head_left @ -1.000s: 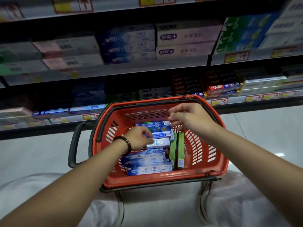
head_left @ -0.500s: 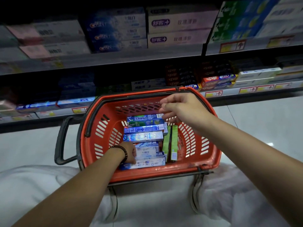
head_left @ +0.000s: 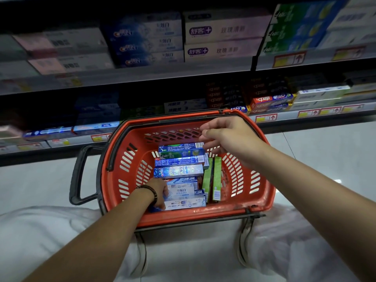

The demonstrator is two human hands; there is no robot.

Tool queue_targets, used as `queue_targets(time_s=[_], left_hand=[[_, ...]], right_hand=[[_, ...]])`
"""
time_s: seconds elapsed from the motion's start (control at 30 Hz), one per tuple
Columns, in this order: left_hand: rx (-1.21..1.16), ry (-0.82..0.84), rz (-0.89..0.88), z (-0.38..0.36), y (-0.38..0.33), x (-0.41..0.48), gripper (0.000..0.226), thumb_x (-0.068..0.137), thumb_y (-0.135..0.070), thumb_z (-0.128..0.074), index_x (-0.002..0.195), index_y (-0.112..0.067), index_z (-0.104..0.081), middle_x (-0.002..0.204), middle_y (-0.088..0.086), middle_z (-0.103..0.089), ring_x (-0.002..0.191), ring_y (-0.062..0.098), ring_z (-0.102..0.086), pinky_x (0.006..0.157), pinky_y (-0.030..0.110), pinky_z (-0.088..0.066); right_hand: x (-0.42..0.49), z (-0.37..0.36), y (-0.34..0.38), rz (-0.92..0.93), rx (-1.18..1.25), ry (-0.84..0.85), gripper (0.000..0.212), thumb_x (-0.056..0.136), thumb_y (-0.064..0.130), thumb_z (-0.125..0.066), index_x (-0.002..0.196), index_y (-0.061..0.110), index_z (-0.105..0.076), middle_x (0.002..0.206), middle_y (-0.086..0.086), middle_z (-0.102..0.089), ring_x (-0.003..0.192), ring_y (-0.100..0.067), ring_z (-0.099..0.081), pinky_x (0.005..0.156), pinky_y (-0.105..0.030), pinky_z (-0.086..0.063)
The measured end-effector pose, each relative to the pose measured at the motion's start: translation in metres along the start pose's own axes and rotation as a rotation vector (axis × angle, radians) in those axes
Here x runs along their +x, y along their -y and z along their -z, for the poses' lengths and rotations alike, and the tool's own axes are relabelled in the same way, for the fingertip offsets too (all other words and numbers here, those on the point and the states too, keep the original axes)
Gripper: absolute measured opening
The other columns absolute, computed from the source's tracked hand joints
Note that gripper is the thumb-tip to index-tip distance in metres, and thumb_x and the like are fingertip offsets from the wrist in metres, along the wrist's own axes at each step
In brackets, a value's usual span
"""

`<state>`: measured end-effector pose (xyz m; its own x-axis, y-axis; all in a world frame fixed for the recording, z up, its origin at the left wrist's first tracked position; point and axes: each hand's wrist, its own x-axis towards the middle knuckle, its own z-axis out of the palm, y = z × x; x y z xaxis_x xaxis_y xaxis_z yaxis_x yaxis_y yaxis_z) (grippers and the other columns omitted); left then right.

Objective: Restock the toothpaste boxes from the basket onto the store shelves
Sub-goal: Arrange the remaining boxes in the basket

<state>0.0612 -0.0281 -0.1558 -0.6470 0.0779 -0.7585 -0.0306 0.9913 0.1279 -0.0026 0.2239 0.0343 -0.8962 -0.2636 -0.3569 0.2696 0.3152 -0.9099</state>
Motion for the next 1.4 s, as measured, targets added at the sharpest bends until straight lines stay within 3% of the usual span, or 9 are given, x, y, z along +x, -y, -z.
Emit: queue_targets(time_s=[0.47,0.63,0.73,0.9,1.07,1.13,1.23,1.3,1.4], left_hand=[[-0.149,0.159,0.014,0.006,0.013,0.004,0.052,0.077,-0.027,-0.091,0.126,-0.026,-0.072,0.129,-0.003,-0.068,0.112,0.016,-0.066,0.101,0.032,-0.055],[-0.168,0.134,-0.007,0.022,0.015,-0.002,0.047,0.082,-0.027,-0.087,0.127,-0.022,-0.073,0.115,-0.006,-0.07,0.105,0.014,-0.066,0.09,0.025,-0.052],[-0.221,0.123,-0.002,0.036,0.015,-0.007,0.042,0.084,-0.025,-0.086,0.123,-0.024,-0.073,0.109,-0.003,-0.071,0.103,0.02,-0.069,0.091,0.033,-0.058],[-0.304,0.113,-0.027,0.06,0.013,-0.024,0.036,0.089,-0.023,-0.082,0.124,-0.023,-0.072,0.094,-0.008,-0.065,0.084,0.012,-0.065,0.072,0.026,-0.058],[-0.369,0.129,-0.042,0.086,0.014,-0.043,0.041,0.092,-0.018,-0.079,0.131,-0.018,-0.07,0.103,-0.004,-0.071,0.091,0.013,-0.067,0.087,0.036,-0.063],[-0.368,0.124,-0.073,0.096,0.013,-0.052,0.04,0.093,-0.018,-0.078,0.132,-0.019,-0.07,0.101,-0.008,-0.071,0.089,0.01,-0.067,0.085,0.029,-0.062],[-0.301,0.08,-0.129,0.113,0.012,-0.068,0.04,0.095,-0.021,-0.076,0.134,-0.019,-0.07,0.114,-0.008,-0.073,0.096,0.007,-0.067,0.077,0.007,-0.052],[-0.322,0.066,-0.138,0.123,0.013,-0.077,0.04,0.095,-0.022,-0.076,0.135,-0.019,-0.07,0.119,-0.008,-0.073,0.1,0.006,-0.068,0.08,0.009,-0.053],[-0.407,0.057,-0.158,0.136,0.014,-0.09,0.034,0.095,-0.021,-0.075,0.129,-0.024,-0.073,0.111,-0.016,-0.075,0.1,0.005,-0.071,0.085,0.018,-0.056]], right_hand=[[0.002,0.002,0.004,0.015,-0.009,-0.015,0.012,0.103,0.016,-0.068,0.113,0.015,-0.075,0.097,-0.002,-0.082,0.086,-0.019,-0.08,0.079,-0.039,-0.066],[0.006,0.001,0.004,0.009,0.005,-0.014,0.011,0.103,0.016,-0.067,0.111,0.015,-0.075,0.096,-0.002,-0.082,0.089,-0.022,-0.08,0.076,-0.037,-0.065],[0.007,0.002,0.003,0.013,0.003,-0.014,0.011,0.104,0.016,-0.066,0.111,0.015,-0.075,0.096,-0.003,-0.082,0.087,-0.022,-0.08,0.075,-0.036,-0.064],[0.005,0.004,0.005,0.014,0.0,-0.007,0.012,0.104,0.017,-0.066,0.112,0.014,-0.074,0.099,-0.006,-0.081,0.089,-0.023,-0.08,0.078,-0.036,-0.065],[0.007,0.005,0.005,0.004,-0.004,-0.001,0.009,0.103,0.018,-0.068,0.109,0.015,-0.075,0.098,-0.004,-0.082,0.089,-0.024,-0.08,0.079,-0.039,-0.064],[0.007,0.007,0.005,0.005,-0.018,0.005,0.009,0.103,0.019,-0.068,0.108,0.016,-0.074,0.098,-0.003,-0.082,0.088,-0.023,-0.08,0.078,-0.037,-0.065],[0.004,0.008,0.006,0.016,-0.044,0.001,0.008,0.103,0.018,-0.068,0.107,0.016,-0.075,0.099,-0.004,-0.081,0.087,-0.023,-0.08,0.073,-0.033,-0.064],[0.003,0.008,0.007,0.032,-0.076,0.001,0.007,0.103,0.018,-0.068,0.106,0.016,-0.075,0.099,-0.004,-0.081,0.086,-0.022,-0.08,0.072,-0.032,-0.063],[0.003,0.01,0.008,0.043,-0.12,0.005,0.008,0.102,0.019,-0.068,0.107,0.017,-0.075,0.1,-0.003,-0.081,0.084,-0.018,-0.08,0.071,-0.031,-0.063]])
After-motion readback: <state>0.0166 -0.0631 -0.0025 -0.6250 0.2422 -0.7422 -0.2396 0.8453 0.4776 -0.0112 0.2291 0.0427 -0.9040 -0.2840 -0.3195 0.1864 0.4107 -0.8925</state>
